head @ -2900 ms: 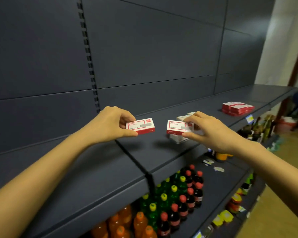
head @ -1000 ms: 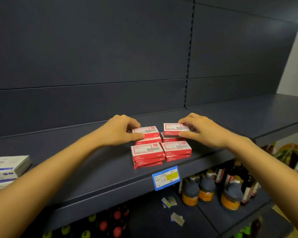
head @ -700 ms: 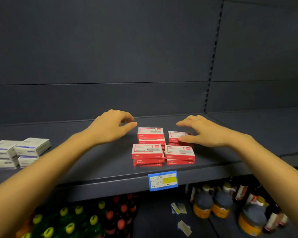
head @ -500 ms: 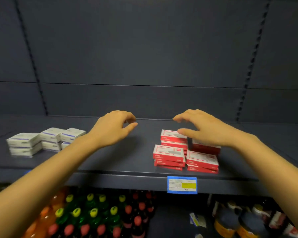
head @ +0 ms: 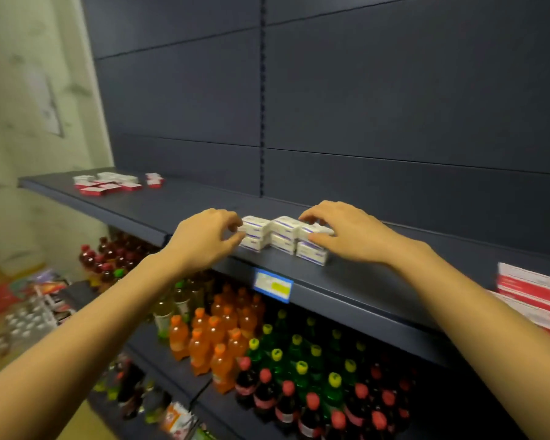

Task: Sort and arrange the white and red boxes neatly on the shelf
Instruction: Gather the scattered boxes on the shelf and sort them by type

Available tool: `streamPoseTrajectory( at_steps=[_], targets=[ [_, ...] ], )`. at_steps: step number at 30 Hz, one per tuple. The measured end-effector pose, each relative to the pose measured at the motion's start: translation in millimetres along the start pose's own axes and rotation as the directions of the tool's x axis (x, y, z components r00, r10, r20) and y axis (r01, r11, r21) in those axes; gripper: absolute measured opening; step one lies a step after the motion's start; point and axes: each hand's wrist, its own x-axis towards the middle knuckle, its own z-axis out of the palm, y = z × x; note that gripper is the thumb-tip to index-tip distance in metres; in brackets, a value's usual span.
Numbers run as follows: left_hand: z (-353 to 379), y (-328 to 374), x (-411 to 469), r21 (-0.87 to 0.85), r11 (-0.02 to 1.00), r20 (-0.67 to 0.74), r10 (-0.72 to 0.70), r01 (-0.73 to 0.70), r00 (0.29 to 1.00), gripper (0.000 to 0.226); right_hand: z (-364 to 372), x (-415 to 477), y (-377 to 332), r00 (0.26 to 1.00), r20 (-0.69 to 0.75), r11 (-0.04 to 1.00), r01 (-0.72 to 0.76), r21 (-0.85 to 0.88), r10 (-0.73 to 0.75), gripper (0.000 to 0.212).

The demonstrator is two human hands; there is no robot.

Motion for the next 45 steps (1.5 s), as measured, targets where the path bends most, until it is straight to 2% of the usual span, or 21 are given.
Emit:
streamPoseTrajectory(
  at_steps=[7, 15, 20, 26, 36, 40, 45],
  targets=[
    [-34.4, -134.7, -18.5, 0.102, 0.987, -0.029, -0.120, 0.123, 0.992, 0.035, 49.4, 108.5, -91.1, 0.994, 0.023, 0.994, 0.102, 0.044, -0.103, 0.039],
    [-65.1, -280.3, -30.4, 0.172, 0.970, -0.062, -0.164, 0.172, 0.985, 0.033, 112.7, 230.5, -183.7, 0.993, 0.048, 0.991, 0.102, 0.089, -0.106, 0.039],
    [-74.3, -348.6, -29.8, 0.172, 0.962, -0.046, -0.209, 0.214, 0.977, 0.031, 142.9, 296.3, -227.4, 0.988, 0.091, 0.988, 0.117, 0.096, -0.126, 0.039],
    [-63.3, -415.5, -14.7, 0.093, 0.962, -0.063, -0.253, 0.258, 0.965, 0.031, 172.8, 367.7, -258.2, 0.981, 0.120, 0.985, 0.144, 0.090, -0.155, 0.039],
    [-16.6, -532.5, 63.5, 0.061, 0.977, 0.014, -0.204, 0.202, 0.979, 0.035, 227.2, 497.9, -268.6, 0.993, 0.069, 0.991, 0.088, 0.102, -0.095, 0.038],
    [0.4, -576.2, 107.0, 0.105, 0.985, 0.091, -0.146, 0.137, 0.985, 0.040, 238.3, 548.2, -263.2, 0.996, 0.076, 0.998, 0.048, 0.048, -0.052, 0.037],
    [21.7, -614.5, 153.0, 0.058, 0.998, 0.184, -0.047, 0.037, 0.982, 0.046, 248.4, 587.7, -257.2, 0.995, 0.102, 1.000, -0.025, 0.010, 0.024, 0.038]
  ],
)
